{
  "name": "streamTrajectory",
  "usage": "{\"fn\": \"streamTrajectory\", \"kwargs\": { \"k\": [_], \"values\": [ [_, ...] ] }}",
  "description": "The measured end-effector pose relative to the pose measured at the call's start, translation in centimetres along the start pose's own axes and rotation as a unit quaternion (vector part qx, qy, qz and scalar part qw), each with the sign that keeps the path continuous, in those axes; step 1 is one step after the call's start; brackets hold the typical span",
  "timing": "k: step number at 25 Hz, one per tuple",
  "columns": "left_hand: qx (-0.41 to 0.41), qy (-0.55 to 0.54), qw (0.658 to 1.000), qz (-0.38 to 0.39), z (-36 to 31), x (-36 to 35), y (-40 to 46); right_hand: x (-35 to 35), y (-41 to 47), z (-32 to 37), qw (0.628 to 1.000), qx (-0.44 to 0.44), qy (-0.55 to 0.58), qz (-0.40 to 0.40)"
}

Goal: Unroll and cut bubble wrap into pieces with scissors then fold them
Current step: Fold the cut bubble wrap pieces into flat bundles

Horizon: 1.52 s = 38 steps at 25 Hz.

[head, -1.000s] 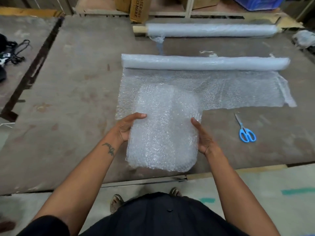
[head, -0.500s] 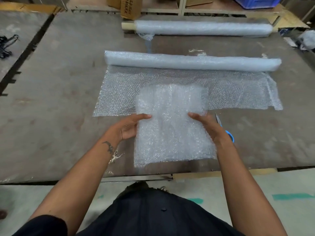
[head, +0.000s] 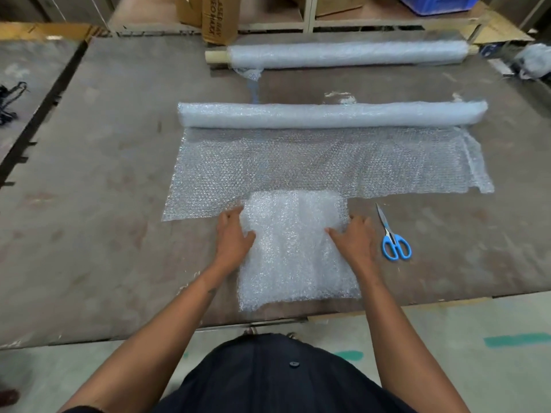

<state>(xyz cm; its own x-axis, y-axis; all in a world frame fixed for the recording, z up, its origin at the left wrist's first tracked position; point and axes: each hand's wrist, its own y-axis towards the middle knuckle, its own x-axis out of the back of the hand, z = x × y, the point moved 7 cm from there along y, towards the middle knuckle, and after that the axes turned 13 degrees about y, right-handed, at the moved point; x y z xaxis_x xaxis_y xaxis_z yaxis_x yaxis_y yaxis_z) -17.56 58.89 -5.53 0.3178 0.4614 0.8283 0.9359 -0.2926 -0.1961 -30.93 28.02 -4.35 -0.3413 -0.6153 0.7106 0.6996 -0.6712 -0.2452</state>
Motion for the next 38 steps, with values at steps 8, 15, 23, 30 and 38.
{"fn": "streamTrajectory", "kwargs": {
  "k": [8, 15, 23, 30, 38],
  "values": [
    [0.048, 0.053, 0.997, 0.0, -1.6, -0.7, 2.4, 0.6, -0.1, 2.2, 0.993, 0.063, 0.088, -0.056],
    [0.0, -0.036, 0.998, -0.057, -1.4, 1.4, 2.6, 0.8, -0.5, 3.8, 0.957, 0.09, 0.272, -0.043],
    [-0.301, 0.124, 0.946, -0.014, -10.3, 1.7, 2.5, 1.3, -2.8, 7.1, 0.907, 0.137, 0.343, 0.202],
    [-0.309, 0.304, 0.901, 0.024, -12.1, 3.7, 5.6, 5.4, -0.3, 4.8, 0.908, 0.168, 0.354, 0.151],
    [-0.265, 0.103, 0.958, -0.031, -8.0, 6.2, 1.1, 5.7, 0.2, 1.7, 0.933, 0.166, 0.249, 0.201]
  ]
}}
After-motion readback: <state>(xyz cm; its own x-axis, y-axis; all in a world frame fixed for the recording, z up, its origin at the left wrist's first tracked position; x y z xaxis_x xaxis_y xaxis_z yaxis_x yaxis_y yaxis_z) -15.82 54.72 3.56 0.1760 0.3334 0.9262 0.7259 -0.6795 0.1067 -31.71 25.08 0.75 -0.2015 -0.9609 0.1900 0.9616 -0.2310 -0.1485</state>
